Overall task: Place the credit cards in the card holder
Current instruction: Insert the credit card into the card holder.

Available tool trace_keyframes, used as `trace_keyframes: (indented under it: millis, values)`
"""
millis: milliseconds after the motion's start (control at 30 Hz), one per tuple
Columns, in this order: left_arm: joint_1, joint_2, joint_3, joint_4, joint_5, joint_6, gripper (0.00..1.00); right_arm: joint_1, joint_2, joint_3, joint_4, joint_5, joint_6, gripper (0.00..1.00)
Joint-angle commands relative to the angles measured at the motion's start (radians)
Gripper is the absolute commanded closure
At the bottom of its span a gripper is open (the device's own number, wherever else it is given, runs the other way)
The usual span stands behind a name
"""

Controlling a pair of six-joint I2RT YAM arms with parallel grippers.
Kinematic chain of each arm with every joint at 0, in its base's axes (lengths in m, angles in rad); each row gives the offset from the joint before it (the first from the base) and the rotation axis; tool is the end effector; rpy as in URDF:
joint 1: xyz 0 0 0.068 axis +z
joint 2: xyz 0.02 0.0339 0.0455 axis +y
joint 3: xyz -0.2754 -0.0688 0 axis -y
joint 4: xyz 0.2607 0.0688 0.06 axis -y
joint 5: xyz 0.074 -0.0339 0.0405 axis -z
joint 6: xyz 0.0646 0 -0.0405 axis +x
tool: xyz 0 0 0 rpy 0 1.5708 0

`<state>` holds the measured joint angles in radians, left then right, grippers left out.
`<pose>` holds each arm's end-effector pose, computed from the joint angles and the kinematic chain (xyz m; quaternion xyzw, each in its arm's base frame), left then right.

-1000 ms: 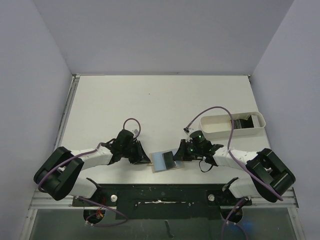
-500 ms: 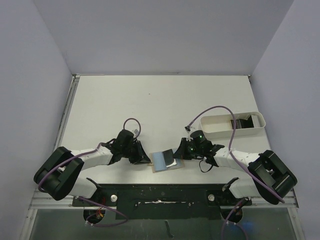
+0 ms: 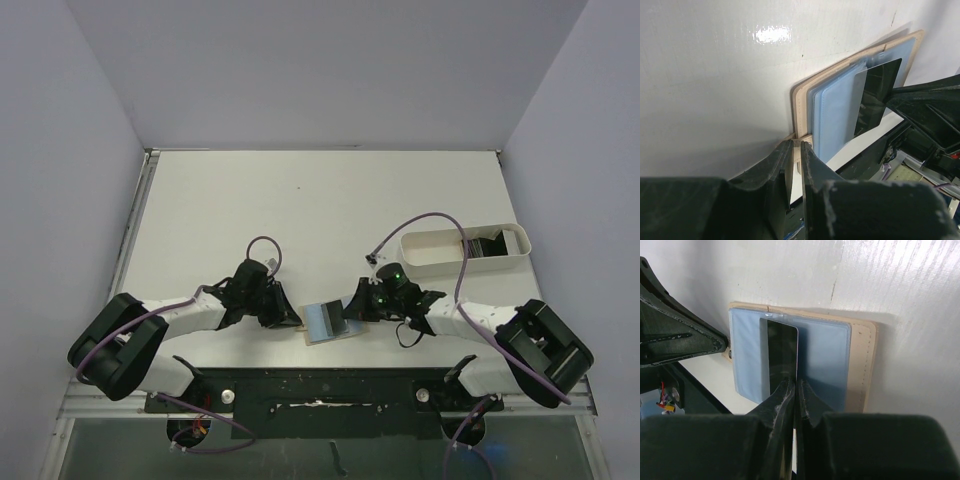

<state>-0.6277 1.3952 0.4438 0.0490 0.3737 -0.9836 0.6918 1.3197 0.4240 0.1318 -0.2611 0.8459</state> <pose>0.1927 -0.1690 0.1020 -0.1043 0.9244 -0.3540 0.0967 0.1895 0.1786 0.1199 0.0192 0.9131 0.3567 0.1965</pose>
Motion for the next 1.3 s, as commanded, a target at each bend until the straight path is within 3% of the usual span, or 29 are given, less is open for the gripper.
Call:
trace_keyframes:
  millis: [0, 167, 533, 1267]
  values:
    - [-0.01, 0.008, -0.001, 0.038, -0.021, 0.006, 0.88, 0.018, 0.012, -0.006, 0.048, 0.015, 0.002, 1.0]
    - [-0.012, 0.007, -0.001, 0.038, -0.021, 0.004, 0.88, 0.036, 0.028, 0.015, 0.042, 0.02, 0.001, 0.98]
    - [-0.012, 0.014, 0.004, 0.038, -0.022, 0.008, 0.88, 0.057, 0.087, 0.057, 0.06, -0.008, 0.011, 0.76]
    - [-0.011, 0.032, 0.03, 0.035, -0.02, 0.022, 0.88, 0.125, 0.15, 0.133, 0.038, -0.012, 0.077, 0.74]
